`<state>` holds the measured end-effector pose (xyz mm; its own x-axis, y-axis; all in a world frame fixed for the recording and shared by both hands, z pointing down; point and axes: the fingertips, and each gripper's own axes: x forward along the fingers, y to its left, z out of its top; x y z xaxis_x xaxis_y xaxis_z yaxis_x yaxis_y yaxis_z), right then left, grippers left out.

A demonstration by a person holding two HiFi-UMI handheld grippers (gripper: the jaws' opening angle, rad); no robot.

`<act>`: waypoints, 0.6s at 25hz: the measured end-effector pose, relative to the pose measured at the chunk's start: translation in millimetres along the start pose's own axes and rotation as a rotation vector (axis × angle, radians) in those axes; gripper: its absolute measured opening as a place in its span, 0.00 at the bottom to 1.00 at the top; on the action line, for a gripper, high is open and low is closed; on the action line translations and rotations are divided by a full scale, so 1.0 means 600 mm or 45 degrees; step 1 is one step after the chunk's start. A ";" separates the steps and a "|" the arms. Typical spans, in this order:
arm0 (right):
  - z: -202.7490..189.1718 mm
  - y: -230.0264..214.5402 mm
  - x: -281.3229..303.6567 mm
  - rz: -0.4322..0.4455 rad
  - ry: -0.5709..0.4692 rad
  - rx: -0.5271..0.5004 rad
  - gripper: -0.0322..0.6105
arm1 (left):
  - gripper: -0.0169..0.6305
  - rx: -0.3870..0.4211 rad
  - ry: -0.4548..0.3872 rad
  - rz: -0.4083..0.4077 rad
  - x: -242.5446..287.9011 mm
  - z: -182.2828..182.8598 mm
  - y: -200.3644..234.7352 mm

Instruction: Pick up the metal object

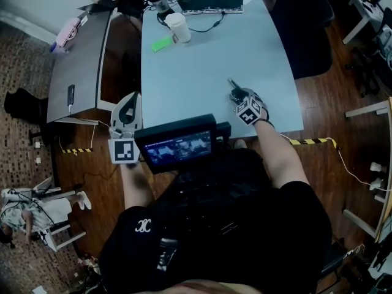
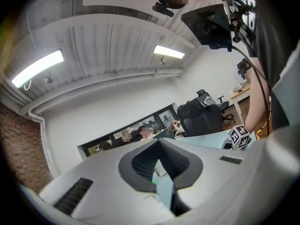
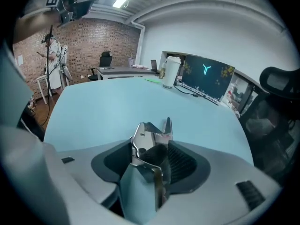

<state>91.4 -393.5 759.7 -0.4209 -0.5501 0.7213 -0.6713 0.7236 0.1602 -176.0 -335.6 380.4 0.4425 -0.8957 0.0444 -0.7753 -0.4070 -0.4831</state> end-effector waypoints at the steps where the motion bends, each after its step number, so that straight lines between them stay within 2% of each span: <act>1: -0.001 0.000 0.002 0.001 0.004 0.005 0.39 | 0.05 -0.003 0.006 -0.002 -0.001 -0.001 -0.002; 4: 0.005 -0.007 0.007 -0.010 0.002 0.014 0.39 | 0.05 -0.014 0.013 -0.001 -0.002 -0.004 -0.001; 9: 0.012 -0.016 0.009 -0.023 -0.002 0.028 0.31 | 0.05 -0.011 -0.003 0.014 -0.006 0.000 0.004; 13: 0.029 -0.029 -0.007 -0.030 -0.065 0.076 0.19 | 0.05 -0.027 0.027 0.020 -0.005 -0.003 0.009; 15: 0.038 -0.037 -0.012 -0.031 -0.088 0.101 0.17 | 0.05 -0.019 0.016 0.017 -0.002 0.000 0.016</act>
<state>95.8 -415.2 735.5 -0.4430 -0.5964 0.6694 -0.7270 0.6759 0.1211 -183.8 -338.5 376.0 0.4262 -0.9033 0.0489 -0.7880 -0.3973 -0.4704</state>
